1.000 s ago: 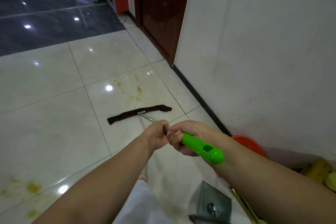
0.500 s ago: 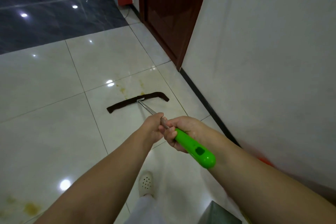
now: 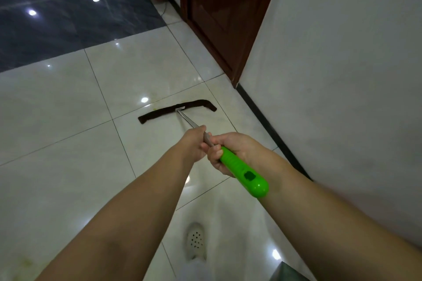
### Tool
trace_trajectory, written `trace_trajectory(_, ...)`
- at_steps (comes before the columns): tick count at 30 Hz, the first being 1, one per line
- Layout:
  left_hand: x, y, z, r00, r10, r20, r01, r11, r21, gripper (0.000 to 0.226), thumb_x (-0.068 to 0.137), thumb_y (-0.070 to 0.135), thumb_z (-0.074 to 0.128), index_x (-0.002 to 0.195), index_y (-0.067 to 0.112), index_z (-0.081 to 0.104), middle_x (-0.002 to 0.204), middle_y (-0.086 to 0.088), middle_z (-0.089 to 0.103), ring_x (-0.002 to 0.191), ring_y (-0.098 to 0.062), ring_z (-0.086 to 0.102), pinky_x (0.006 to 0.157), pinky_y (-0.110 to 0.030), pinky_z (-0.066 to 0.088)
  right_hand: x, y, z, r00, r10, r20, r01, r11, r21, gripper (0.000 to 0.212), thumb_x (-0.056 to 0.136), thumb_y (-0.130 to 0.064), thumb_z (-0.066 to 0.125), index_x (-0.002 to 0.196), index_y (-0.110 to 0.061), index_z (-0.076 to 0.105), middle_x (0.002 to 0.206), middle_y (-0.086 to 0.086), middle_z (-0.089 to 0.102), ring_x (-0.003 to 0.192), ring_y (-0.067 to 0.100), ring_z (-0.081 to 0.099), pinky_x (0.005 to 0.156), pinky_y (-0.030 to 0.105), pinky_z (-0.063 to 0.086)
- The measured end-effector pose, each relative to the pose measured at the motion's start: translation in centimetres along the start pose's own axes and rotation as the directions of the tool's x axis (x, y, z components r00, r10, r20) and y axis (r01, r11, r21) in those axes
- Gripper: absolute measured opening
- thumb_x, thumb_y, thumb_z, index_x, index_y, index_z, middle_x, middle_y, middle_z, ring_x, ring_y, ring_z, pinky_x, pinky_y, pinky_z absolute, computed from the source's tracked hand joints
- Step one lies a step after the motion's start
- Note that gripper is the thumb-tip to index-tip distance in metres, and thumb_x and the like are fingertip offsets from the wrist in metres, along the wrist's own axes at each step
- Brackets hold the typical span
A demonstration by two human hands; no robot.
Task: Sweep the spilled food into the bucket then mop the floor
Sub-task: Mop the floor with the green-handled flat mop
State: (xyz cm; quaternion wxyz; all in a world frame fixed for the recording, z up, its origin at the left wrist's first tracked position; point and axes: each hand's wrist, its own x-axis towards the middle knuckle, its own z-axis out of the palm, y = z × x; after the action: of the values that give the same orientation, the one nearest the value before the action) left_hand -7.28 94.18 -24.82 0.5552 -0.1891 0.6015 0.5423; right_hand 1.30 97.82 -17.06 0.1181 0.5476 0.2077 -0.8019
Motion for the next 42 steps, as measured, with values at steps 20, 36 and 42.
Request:
trace_trajectory(20,-9.1,-14.4,8.4,0.994,-0.086,0.072,0.06,0.951,0.304,0.036,0.1,0.027,0.03,0.07,0.01,0.043,0.058,-0.005,0.051,0.052,-0.014,0.046,0.054,-0.026,0.041,-12.5,7.2,-14.6,0.998,0.053,-0.032,-0.05,0.996,0.076,0.021,0.096,-0.008,0.05,0.078,0.0,0.053,0.048,0.01,0.049,0.025,0.007,0.038,0.026,0.013,0.033)
trace_trajectory(36,-14.5,-22.6,16.6,0.993,-0.004,0.121,-0.018,0.983,0.183,0.026,0.092,0.006,0.03,0.068,0.009,0.041,0.032,-0.001,0.046,0.046,-0.015,0.042,0.052,-0.025,0.037,-20.8,8.5,-23.8,0.991,0.06,-0.117,-0.077,0.987,-0.143,0.022,0.097,-0.01,0.049,0.076,-0.002,0.051,0.049,0.007,0.046,0.025,0.006,0.037,0.024,0.013,0.031)
trace_trajectory(42,-12.5,-20.0,15.9,0.989,-0.021,0.149,-0.007,0.983,0.186,0.033,0.093,0.003,0.029,0.061,0.005,0.038,0.028,-0.001,0.043,0.021,-0.008,0.038,0.037,-0.016,0.037,-18.6,6.2,-22.0,0.989,0.118,-0.091,-0.133,0.973,-0.191,0.031,0.099,-0.015,0.05,0.07,-0.004,0.049,0.036,0.004,0.041,0.021,0.006,0.035,0.024,0.013,0.031)
